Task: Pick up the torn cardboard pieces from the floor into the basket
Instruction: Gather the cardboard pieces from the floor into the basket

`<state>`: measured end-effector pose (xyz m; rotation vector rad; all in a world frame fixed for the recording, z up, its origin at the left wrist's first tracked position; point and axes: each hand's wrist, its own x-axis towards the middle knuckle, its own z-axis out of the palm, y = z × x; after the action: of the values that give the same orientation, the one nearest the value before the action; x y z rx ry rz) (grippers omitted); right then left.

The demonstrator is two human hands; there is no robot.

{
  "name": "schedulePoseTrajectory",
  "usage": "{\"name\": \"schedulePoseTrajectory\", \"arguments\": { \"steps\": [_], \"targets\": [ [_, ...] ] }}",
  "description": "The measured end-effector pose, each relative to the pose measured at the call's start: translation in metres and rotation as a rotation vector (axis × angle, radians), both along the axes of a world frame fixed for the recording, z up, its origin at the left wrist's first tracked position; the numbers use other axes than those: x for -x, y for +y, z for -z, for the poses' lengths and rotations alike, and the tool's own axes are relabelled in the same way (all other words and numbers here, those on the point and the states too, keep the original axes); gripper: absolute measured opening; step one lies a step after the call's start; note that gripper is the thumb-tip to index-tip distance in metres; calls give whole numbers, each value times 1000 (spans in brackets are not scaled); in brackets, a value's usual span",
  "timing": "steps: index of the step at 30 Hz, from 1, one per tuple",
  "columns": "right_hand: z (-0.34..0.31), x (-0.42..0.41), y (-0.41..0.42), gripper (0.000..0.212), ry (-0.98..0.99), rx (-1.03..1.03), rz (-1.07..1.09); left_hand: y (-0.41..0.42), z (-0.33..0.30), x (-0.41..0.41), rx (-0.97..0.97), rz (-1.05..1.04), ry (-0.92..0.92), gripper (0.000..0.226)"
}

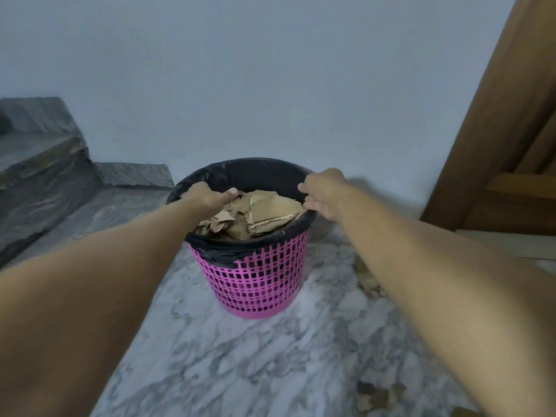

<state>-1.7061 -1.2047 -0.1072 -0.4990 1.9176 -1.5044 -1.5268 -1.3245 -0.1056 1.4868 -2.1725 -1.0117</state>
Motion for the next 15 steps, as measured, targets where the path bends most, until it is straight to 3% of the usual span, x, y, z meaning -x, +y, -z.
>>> {"name": "schedulePoseTrajectory", "arguments": {
  "steps": [3,7,10,12,15],
  "targets": [
    [-12,11,31,31,-70,17,-9,14,-7,12,67,73,-32,47],
    [-18,33,88,28,-120,-33,-36,49,-14,41,175,160,-52,56],
    [-17,51,141,25,-146,-112,-29,87,-20,66,294,251,-81,33],
    [-12,64,180,34,-150,-164,-10,113,-25,87,350,342,-119,34],
    [1,79,248,38,-140,-251,42,161,-22,120,335,519,-239,61]
  ]
}}
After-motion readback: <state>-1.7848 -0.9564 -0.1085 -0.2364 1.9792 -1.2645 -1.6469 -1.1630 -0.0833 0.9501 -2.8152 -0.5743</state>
